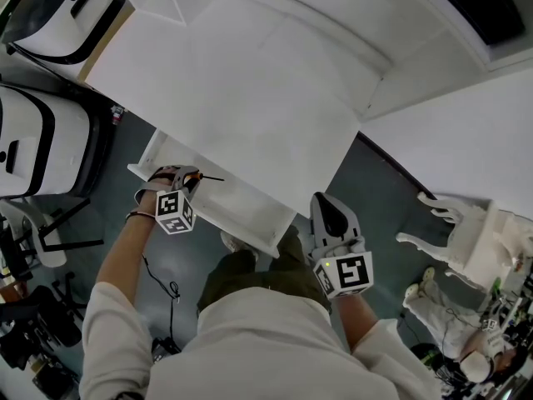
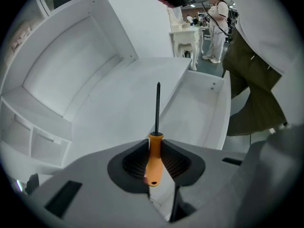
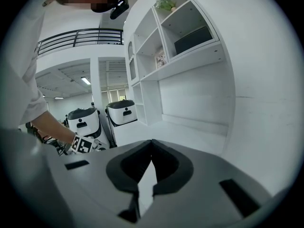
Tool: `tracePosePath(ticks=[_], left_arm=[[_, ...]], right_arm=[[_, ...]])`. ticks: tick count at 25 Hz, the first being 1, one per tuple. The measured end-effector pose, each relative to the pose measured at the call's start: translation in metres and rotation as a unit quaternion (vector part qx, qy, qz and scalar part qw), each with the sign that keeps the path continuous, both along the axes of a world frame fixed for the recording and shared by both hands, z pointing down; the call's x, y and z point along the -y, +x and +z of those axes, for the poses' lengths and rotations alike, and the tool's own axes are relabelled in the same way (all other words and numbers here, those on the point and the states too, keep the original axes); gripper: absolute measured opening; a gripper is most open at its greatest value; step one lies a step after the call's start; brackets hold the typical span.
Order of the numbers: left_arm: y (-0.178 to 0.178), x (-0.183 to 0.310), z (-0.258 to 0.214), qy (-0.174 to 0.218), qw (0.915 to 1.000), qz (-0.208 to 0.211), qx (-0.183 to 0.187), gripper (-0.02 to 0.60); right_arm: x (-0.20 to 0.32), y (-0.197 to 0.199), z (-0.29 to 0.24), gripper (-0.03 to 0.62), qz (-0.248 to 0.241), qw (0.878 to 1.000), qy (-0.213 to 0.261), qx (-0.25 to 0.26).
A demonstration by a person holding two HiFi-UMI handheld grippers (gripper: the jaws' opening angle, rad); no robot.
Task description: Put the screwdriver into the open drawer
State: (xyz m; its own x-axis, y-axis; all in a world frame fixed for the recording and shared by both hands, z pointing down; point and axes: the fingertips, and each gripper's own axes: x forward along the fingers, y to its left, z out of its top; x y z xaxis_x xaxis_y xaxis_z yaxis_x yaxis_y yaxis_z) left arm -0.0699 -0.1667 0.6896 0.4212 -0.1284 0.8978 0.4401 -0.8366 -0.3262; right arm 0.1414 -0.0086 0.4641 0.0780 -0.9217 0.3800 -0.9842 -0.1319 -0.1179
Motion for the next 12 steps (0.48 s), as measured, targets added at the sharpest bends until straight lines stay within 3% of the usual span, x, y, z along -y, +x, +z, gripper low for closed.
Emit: tracePosePath(ticks=[12], left_arm=[[0.0,-0.005,0.062,-0.005,0.9943,0.076,0.075,0.08]], right_arm=[[0.004,0.009,0.02,0.003,0.006,1.0,-0.021,0.006]])
